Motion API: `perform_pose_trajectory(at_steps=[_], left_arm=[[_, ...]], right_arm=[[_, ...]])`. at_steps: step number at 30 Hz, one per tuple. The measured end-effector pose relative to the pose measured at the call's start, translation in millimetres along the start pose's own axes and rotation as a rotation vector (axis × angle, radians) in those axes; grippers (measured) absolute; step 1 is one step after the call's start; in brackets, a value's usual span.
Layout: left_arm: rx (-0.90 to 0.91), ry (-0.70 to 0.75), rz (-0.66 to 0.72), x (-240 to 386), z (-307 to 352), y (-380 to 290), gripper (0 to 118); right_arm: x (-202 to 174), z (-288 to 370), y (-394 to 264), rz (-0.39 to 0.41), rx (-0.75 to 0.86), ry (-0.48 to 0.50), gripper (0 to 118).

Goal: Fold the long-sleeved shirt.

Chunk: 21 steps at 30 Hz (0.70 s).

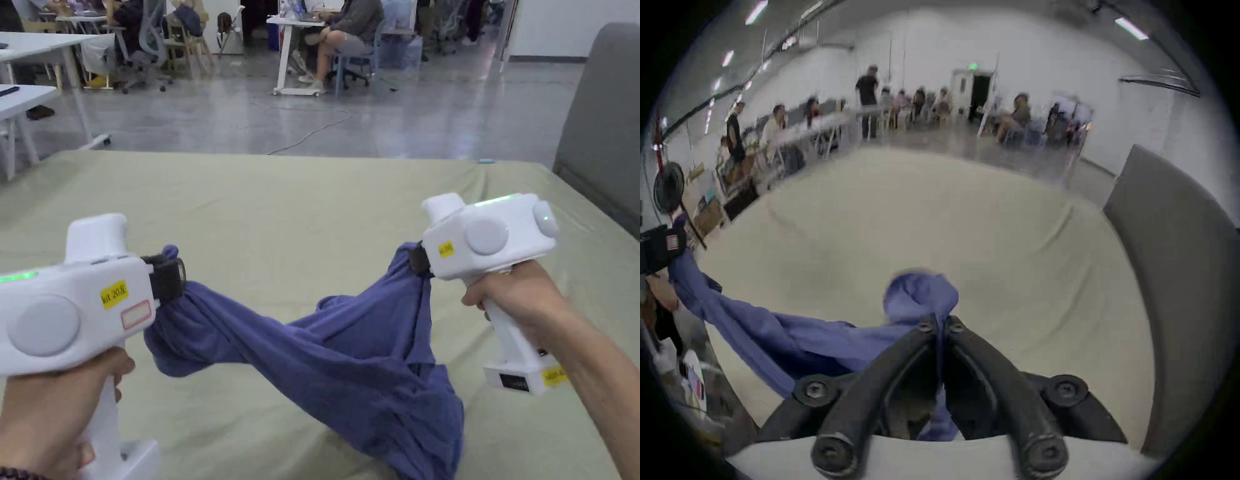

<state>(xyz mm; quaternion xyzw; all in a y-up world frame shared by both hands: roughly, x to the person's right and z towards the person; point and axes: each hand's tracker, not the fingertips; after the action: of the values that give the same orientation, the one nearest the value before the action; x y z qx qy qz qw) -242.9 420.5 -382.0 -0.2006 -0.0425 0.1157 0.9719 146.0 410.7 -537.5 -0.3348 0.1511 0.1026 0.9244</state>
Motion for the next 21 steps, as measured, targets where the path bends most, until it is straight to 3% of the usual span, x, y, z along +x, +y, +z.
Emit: perform_pose_trajectory(at_steps=[6, 10, 13, 16, 21], left_arm=[[0.149, -0.088, -0.03, 21, -24, 137, 2], [0.189, -0.2, -0.027, 42, -62, 220, 2], [0.166, -0.113, -0.018, 57, -87, 260, 2], [0.177, -0.111, -0.047, 65, -102, 280, 2], [0.193, -0.118, -0.075, 74, -115, 269, 2]], right_arm=[[61, 68, 108, -0.038, 0.175, -0.187, 0], [96, 94, 172, -0.073, 0.273, -0.211, 0], [110, 108, 202, -0.086, 0.29, -0.319, 0], [124, 120, 215, -0.159, 0.343, -0.321, 0], [139, 112, 203, -0.174, 0.333, -0.319, 0]])
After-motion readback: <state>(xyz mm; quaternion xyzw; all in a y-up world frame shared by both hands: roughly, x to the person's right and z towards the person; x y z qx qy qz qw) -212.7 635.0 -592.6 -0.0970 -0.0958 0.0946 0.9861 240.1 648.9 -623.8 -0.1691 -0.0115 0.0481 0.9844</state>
